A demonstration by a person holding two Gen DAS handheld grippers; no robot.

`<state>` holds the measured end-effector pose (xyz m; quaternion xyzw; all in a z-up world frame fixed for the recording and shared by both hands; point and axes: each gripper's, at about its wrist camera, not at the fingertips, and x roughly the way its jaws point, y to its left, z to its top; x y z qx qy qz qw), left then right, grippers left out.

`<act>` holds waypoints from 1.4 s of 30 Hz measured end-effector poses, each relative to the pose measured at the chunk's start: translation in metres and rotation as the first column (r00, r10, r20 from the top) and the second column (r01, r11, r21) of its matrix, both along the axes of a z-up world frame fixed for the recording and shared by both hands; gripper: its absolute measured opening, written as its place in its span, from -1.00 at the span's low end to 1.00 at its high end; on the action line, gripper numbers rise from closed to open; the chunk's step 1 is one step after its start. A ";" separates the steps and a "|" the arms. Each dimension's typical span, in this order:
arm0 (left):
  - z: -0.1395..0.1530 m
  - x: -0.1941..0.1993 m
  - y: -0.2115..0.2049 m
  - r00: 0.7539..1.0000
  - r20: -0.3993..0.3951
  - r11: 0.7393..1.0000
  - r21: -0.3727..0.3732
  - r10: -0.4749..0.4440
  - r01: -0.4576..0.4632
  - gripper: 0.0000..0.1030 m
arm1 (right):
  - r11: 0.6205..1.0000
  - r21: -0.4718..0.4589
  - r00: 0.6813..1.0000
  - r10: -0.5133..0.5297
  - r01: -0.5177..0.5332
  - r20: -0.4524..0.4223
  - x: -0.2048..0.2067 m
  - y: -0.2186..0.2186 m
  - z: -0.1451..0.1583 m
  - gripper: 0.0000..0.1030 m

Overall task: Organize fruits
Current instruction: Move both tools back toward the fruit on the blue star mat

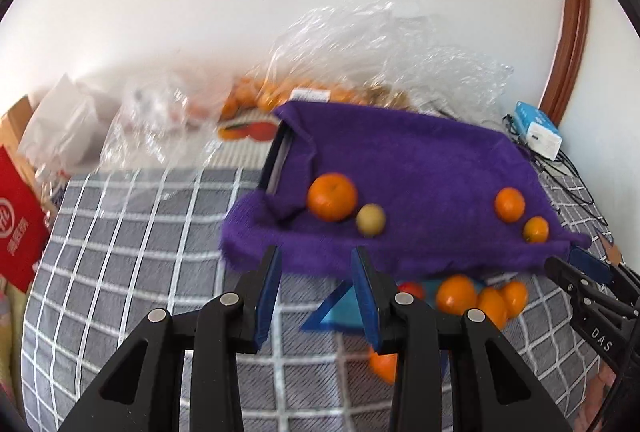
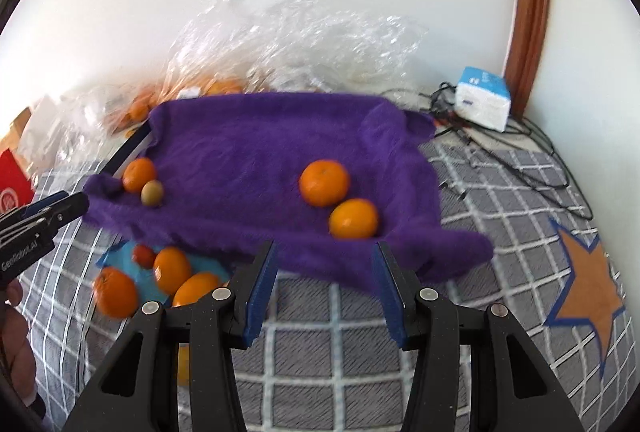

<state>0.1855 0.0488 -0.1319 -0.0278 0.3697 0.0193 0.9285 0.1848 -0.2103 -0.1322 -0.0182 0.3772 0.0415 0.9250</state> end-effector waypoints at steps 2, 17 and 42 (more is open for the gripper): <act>-0.007 -0.012 0.009 1.000 -0.002 1.000 0.006 0.017 -0.017 -0.34 | 0.999 -0.010 0.999 0.033 -0.033 -0.032 -0.007 0.011 -0.009 -0.06; -0.048 -0.044 0.037 0.999 -0.042 0.998 -0.060 0.004 -0.006 -0.14 | 0.996 -0.016 0.995 0.084 -0.085 -0.059 -0.010 0.036 -0.024 -0.07; -0.051 -0.041 0.039 0.998 -0.058 0.995 -0.103 -0.014 0.008 -0.02 | 0.995 0.015 0.993 0.096 -0.095 -0.074 0.005 0.032 -0.037 -0.30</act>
